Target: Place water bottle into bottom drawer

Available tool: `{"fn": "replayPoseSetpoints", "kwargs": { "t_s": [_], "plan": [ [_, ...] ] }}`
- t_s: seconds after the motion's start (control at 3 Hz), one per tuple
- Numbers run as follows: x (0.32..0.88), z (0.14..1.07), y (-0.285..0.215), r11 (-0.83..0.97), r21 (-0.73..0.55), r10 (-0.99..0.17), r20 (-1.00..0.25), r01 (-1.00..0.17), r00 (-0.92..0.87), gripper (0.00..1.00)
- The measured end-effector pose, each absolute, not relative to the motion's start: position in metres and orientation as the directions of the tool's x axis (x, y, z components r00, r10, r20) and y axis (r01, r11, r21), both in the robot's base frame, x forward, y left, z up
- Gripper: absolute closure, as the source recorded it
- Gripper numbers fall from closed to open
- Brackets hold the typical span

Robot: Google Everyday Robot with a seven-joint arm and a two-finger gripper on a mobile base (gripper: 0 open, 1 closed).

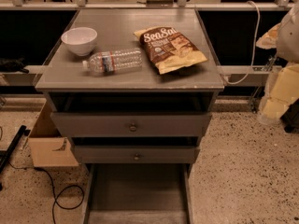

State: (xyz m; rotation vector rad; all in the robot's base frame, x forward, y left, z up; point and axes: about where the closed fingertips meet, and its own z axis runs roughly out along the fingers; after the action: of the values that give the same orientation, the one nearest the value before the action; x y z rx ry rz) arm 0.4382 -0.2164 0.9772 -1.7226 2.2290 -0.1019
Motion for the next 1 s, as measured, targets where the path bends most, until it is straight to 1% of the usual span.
{"fn": "replayPoseSetpoints", "kwargs": {
  "t_s": [0.67,1.0],
  "plan": [
    [0.459,0.988,-0.213,0.245,-0.272,-0.96,-0.199,-0.93,-0.195,0.0],
    [0.481,0.989,-0.193,0.188,-0.284,-0.974,-0.174,-0.94,-0.142,0.0]
  ]
}}
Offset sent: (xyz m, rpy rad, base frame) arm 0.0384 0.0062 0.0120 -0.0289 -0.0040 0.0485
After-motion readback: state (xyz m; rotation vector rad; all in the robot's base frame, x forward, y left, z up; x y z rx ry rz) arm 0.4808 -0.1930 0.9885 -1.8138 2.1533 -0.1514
